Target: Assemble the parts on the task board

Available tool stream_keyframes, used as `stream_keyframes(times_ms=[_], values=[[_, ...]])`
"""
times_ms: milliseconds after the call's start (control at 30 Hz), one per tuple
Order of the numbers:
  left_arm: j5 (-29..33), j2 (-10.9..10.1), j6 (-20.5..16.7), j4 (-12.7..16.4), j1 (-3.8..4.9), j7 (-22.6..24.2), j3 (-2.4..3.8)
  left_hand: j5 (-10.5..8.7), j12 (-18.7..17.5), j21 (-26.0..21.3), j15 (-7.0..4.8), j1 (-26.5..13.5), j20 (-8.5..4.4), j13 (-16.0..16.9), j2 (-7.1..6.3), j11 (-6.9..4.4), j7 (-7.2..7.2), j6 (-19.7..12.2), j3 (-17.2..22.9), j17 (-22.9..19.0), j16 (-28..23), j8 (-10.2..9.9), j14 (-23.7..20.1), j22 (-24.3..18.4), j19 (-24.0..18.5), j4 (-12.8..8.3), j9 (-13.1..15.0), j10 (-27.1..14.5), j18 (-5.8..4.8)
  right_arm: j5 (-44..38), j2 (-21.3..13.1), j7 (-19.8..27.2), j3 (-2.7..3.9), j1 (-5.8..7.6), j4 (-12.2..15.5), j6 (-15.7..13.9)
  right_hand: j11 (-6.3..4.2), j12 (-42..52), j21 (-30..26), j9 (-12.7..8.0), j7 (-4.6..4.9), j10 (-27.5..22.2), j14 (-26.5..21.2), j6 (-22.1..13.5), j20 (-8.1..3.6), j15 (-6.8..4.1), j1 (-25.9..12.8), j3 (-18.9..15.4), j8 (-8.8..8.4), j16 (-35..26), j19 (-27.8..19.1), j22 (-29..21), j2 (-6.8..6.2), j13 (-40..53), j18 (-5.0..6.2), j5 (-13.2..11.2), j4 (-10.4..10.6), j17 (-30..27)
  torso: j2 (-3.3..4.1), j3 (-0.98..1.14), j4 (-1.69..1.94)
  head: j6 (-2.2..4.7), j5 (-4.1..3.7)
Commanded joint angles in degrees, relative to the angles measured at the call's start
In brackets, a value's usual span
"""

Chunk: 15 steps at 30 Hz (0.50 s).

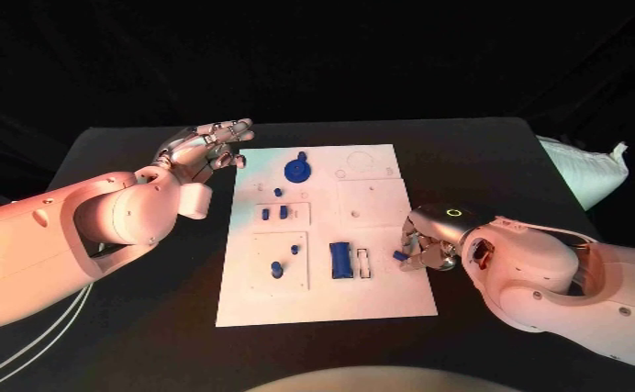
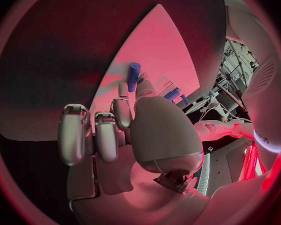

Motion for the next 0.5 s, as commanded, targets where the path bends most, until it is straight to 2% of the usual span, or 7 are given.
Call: stream_keyframes(times_ms=[33,267,500], values=[[-0.2,0.0,1.1,0.1,0.01,0.2,0.03,0.31,0.1,-0.3,0.1,0.3,0.03,0.1,-0.18,0.01,-0.06,-0.3,-0.3,-0.1,-0.2,0.3,-0.3,-0.1,-0.3,-0.2,0.0,-0.5,0.56,-5.9,0.5,-0.4,-0.34,-0.67,-0.4,5.0,-0.89,-0.2,0.0,-0.2,0.08,0.7,5.2,0.5,-0.5,-0.31,6.7,2.5,-0.68,0.1,0.6,0.2,4.86,-9.2,-0.48,-1.4,-1.3,11.4,0.01,0.0,-0.03,-0.1,0.09],[-0.5,0.0,1.1,0.2,0.01,0.2,0.02,0.32,0.3,-0.3,0.12,0.3,0.04,0.1,-0.14,0.02,-0.06,-0.3,-0.3,-0.3,-0.2,0.3,-0.4,-0.1,-0.3,-0.2,0.0,-0.6,0.56,-5.5,1.0,-0.4,-0.34,-0.89,-0.5,6.1,-0.7,-0.7,0.1,-0.4,0.4,0.5,5.2,0.4,-0.43,-0.12,8.7,7.2,-1.79,0.1,0.6,0.3,5.86,-9.3,-0.53,0.4,-3.1,11.5,0.0,-0.01,-0.06,-0.22,0.11],[-0.7,-0.1,1.0,0.2,0.01,0.2,0.02,0.32,0.3,-0.3,0.12,0.3,0.04,0.1,-0.14,0.02,-0.06,-0.3,-0.3,-0.3,-0.2,0.3,-0.4,-0.1,-0.3,-0.2,0.0,-0.6,0.56,-3.0,1.0,-0.4,-0.34,-0.93,-0.7,7.0,-0.34,-1.5,0.0,-0.7,0.91,0.4,5.2,-0.3,-0.07,0.28,6.1,12.1,-3.48,0.1,0.5,0.3,5.68,-9.7,-0.51,2.6,-2.1,11.5,0.01,0.02,-0.05,-0.4,0.25]])
